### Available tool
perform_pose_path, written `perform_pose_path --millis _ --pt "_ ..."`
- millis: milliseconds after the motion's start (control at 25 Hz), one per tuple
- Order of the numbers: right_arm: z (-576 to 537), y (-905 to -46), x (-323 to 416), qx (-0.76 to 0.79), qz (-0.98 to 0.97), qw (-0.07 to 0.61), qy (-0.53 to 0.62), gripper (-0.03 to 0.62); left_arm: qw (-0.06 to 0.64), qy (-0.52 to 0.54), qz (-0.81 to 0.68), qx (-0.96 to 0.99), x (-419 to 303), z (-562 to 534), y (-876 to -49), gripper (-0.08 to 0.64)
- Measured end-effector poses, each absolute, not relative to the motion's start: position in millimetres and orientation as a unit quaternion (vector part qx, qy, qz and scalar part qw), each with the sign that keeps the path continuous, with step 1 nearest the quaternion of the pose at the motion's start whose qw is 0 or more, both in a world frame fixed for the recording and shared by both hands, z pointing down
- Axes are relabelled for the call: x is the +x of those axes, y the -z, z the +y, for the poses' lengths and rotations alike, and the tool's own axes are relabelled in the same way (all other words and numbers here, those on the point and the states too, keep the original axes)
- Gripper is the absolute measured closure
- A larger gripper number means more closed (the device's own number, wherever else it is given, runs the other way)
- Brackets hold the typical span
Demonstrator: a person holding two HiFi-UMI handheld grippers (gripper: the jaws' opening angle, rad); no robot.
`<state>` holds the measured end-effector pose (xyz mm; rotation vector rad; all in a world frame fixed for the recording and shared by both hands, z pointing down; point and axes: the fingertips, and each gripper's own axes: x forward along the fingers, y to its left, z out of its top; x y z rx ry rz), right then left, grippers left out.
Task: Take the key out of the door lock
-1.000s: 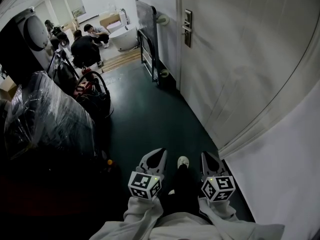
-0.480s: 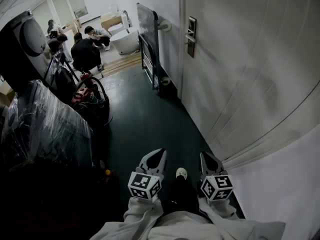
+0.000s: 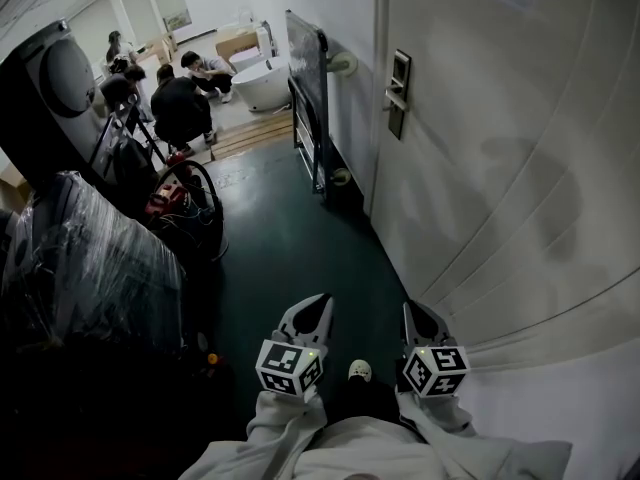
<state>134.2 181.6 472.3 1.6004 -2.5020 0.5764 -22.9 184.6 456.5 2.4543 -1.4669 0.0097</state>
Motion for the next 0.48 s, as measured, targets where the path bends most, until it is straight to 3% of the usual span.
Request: perform_pose_path --millis 480 --pt "97.7 -475.4 139.7 0.511 -0.837 0.065 -0.182 0.54 0.146 0.012 -0.524 0.839 -17.4 106.0 -462.3 0.545"
